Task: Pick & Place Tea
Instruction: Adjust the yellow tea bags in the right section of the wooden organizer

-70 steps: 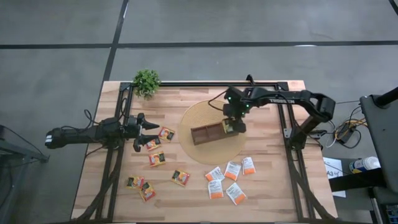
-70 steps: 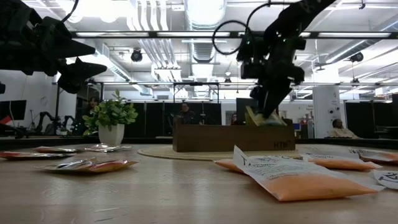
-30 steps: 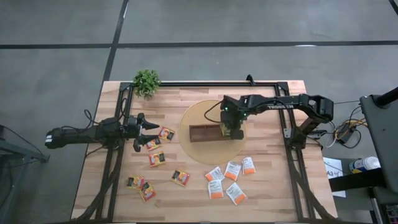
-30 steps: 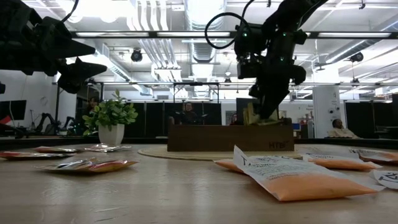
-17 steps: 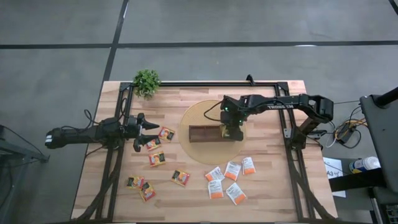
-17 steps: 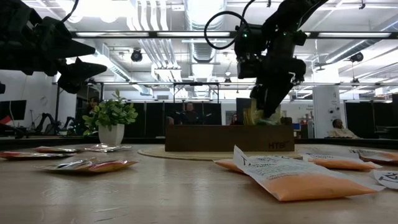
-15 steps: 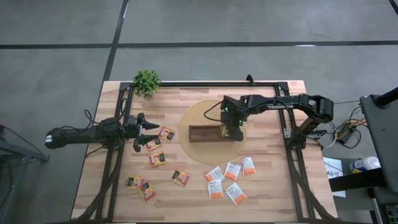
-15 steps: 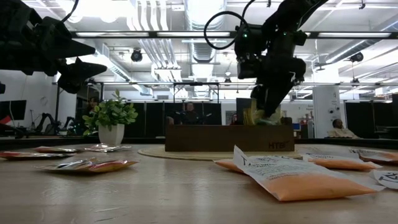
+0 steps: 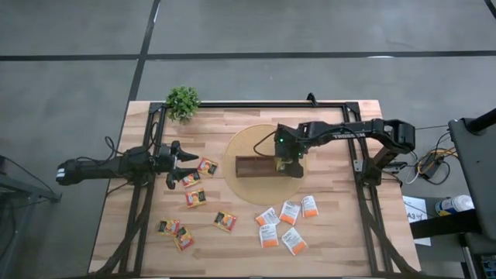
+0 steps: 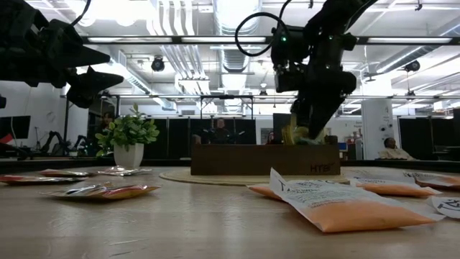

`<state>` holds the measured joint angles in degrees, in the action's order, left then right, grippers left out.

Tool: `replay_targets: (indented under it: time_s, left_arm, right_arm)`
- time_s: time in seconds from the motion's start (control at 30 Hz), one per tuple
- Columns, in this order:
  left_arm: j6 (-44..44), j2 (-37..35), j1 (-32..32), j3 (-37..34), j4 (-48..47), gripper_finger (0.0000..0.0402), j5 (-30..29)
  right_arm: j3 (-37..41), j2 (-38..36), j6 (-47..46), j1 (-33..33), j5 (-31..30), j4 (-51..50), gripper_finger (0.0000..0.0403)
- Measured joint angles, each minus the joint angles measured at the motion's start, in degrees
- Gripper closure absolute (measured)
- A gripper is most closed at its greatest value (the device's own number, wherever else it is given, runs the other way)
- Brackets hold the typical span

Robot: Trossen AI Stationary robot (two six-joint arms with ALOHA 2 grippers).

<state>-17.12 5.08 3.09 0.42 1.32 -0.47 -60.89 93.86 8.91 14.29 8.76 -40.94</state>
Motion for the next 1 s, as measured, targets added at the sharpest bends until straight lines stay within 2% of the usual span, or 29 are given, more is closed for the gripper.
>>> replay_targets:
  time_s: [0.27, 0.47, 0.67, 0.83, 1.0]
  left_arm:
    - [0.0, 0.0, -0.02, 0.01, 0.0, 0.0145, 0.0]
    - [0.0, 0.0, 0.0, 0.01, 0.0, 0.0145, 0.0]
    - [0.0, 0.0, -0.01, 0.01, 0.0, 0.0145, 0.0]
    - [0.0, 0.0, -0.02, -0.01, 0.0, 0.0145, 0.0]
    - [0.0, 0.0, -0.02, 0.01, 0.0, 0.0145, 0.0]
  right_arm:
    - [1.38, -0.04, -2.11, -0.26, -2.45, 1.2, 0.0121]
    - [1.47, -0.04, -2.32, -1.17, -6.0, 1.09, 0.0151]
    - [1.67, -0.04, -1.6, -3.6, -11.74, 0.86, 0.0198]
    - [2.36, -0.02, -1.82, -4.6, -11.63, 1.18, 0.0235]
    - [3.15, -0.11, -3.2, -4.6, -11.61, 1.22, 0.0299]
